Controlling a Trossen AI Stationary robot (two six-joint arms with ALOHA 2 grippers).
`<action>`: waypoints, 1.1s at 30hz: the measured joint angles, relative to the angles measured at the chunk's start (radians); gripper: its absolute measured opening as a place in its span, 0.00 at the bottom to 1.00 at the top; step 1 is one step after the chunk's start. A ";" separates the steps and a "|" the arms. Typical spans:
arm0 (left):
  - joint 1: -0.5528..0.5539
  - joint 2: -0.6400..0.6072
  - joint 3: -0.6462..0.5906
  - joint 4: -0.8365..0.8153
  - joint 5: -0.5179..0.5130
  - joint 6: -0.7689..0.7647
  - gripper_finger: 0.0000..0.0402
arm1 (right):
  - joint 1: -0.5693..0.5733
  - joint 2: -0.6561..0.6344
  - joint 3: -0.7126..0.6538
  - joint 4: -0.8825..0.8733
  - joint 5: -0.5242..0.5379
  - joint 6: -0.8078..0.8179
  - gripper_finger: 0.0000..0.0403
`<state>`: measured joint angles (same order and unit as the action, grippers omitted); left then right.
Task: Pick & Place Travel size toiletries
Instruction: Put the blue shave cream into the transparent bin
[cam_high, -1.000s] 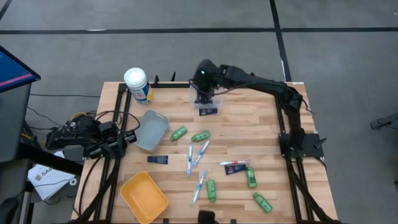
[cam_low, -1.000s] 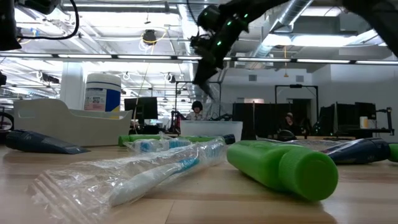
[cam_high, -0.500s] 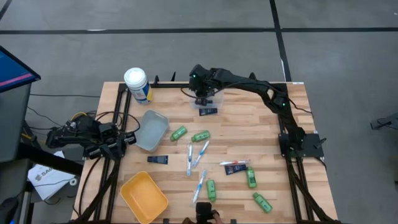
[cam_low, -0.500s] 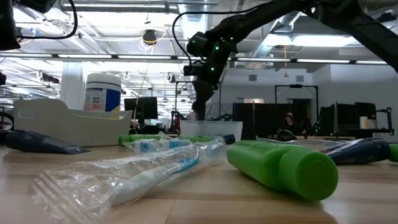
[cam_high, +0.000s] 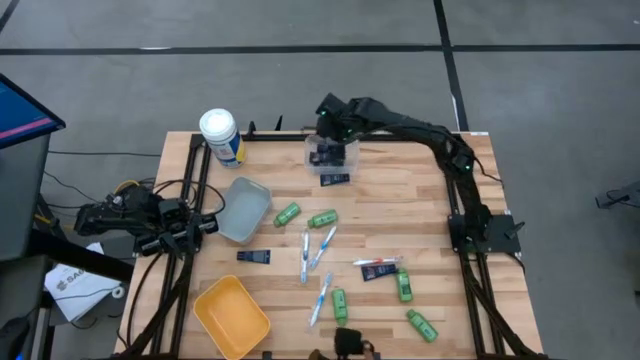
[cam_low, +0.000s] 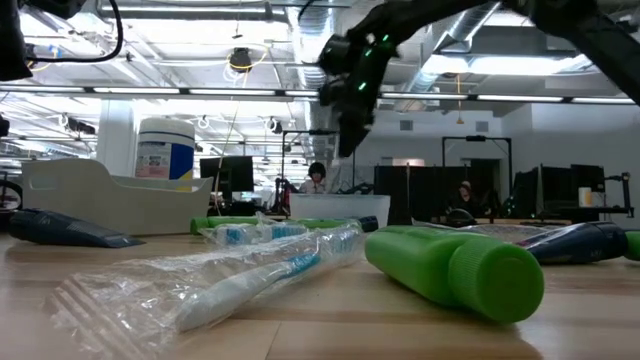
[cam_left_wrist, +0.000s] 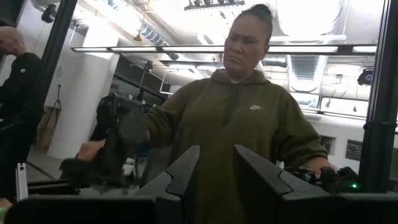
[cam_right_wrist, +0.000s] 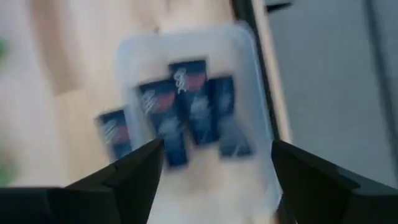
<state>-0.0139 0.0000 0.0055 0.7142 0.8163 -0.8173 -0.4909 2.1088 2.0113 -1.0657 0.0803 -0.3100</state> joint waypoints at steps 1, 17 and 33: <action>0.000 0.000 0.000 0.000 0.000 0.000 0.23 | -0.008 -0.025 -0.001 -0.039 -0.034 0.017 0.71; 0.001 0.000 0.000 0.000 0.000 0.000 0.23 | -0.022 -0.794 -0.869 0.449 -0.094 0.480 0.70; 0.001 0.000 0.000 0.001 0.000 0.000 0.23 | 0.608 -0.863 -1.188 0.478 -0.114 0.704 0.70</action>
<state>-0.0128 -0.0002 0.0055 0.7151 0.8162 -0.8173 0.1169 1.2461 0.8230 -0.5874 -0.0337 0.3938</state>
